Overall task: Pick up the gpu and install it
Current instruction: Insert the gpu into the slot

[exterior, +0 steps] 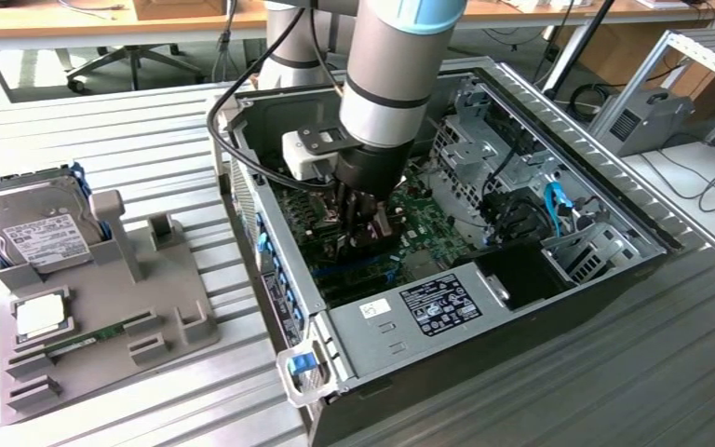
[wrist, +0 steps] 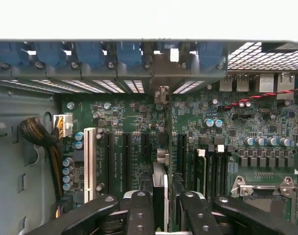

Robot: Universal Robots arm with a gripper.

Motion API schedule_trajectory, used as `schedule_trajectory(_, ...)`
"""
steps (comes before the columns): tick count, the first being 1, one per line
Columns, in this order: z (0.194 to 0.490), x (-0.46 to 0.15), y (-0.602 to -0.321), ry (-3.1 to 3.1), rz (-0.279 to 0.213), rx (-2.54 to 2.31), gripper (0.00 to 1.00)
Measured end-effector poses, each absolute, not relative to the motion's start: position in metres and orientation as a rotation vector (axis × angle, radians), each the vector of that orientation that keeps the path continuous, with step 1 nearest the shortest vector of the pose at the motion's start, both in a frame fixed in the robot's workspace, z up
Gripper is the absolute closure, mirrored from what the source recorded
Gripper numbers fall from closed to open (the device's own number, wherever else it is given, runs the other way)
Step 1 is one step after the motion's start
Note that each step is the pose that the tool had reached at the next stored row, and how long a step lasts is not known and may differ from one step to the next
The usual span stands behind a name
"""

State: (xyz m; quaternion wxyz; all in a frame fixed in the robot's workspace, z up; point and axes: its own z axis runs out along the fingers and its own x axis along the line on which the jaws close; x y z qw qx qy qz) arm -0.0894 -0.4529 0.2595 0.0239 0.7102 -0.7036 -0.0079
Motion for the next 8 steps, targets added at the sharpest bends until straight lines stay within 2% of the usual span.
schedule_trajectory(8, 0.2562, -0.0894, -0.4530, -2.177, -0.024, 2.197, 0.74)
